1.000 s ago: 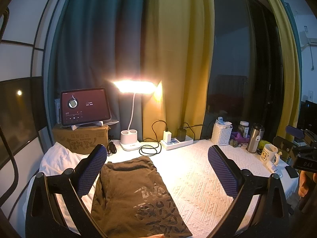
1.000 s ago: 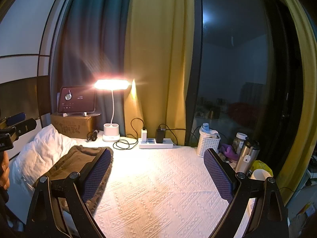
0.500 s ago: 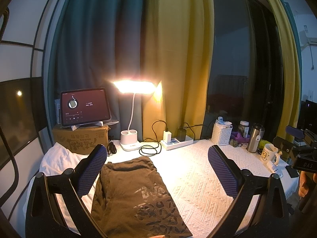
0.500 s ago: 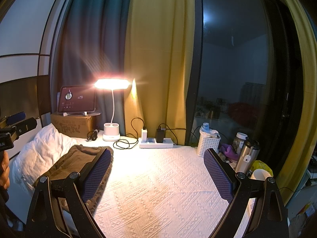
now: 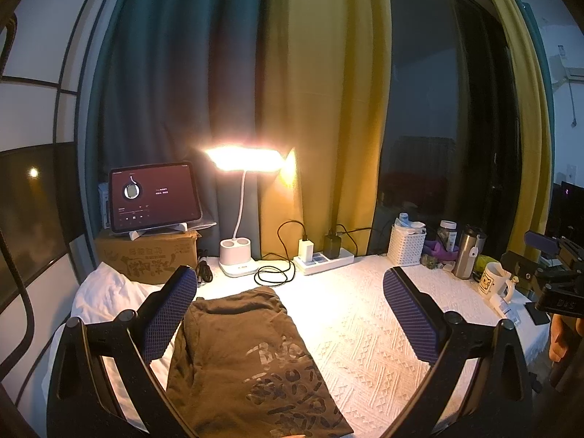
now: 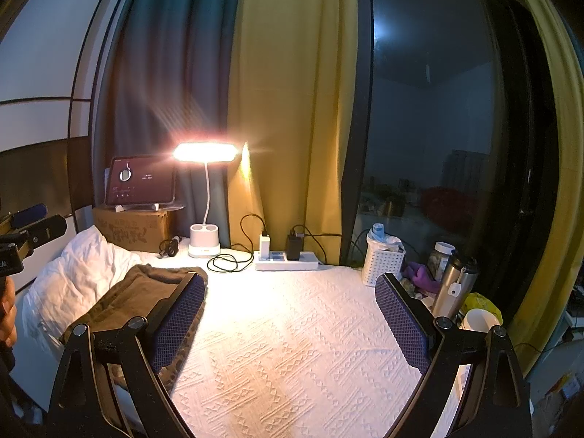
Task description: Fold small clothes
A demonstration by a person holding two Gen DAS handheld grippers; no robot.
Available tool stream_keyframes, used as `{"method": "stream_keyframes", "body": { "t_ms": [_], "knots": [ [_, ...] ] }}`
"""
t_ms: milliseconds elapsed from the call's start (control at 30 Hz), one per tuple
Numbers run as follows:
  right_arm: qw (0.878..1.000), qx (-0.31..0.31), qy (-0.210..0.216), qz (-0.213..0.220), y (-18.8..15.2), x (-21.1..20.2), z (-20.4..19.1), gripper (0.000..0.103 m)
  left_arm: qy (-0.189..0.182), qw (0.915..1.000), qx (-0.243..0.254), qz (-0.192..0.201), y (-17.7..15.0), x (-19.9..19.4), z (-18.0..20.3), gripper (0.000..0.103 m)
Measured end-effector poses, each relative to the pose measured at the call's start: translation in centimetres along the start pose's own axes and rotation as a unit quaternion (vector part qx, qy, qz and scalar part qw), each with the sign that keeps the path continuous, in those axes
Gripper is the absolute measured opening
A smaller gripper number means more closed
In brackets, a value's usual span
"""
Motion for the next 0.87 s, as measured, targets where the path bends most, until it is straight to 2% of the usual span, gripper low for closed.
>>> {"method": "stream_keyframes", "body": {
  "t_ms": [867],
  "knots": [
    [1.000, 0.002, 0.001, -0.004, -0.02, 0.24, 0.16, 0.095, -0.008, 0.9999, 0.006, -0.002, -0.18, 0.27, 0.29, 0.101]
  ]
}}
Point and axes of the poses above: each gripper's, at about its wrist camera, not at the fingertips, and x roughly the way its jaws point, z to its right, y to its top, the point moved 9 cm from there along x, roughly the way its jaws point, and after that the axes turned 8 degrees about y, right-handed, at the moved point
